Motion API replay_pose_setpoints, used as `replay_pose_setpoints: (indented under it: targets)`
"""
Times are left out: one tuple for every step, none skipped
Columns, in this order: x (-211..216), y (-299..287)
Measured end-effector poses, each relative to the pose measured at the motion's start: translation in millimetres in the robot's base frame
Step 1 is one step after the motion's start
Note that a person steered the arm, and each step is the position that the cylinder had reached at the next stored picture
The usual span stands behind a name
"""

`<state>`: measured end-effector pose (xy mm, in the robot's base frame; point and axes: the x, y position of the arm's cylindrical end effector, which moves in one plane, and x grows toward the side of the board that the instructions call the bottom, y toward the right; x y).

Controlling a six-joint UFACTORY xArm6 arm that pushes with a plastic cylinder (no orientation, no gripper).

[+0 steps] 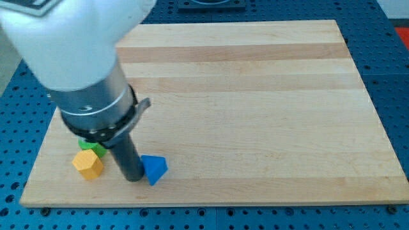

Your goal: Push the yellow hexagon towards the blue triangle

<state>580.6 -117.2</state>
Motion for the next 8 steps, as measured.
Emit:
replay_pose_setpoints:
  targets:
    - [-0.7, 26.1]
    - [-0.7, 50.0]
    - [-0.7, 74.5]
    - [-0.7, 82.6]
    - [30.2, 60.9]
    - [37.9, 27.1]
    - [37.8, -50.5]
    - [37.0, -111.6]
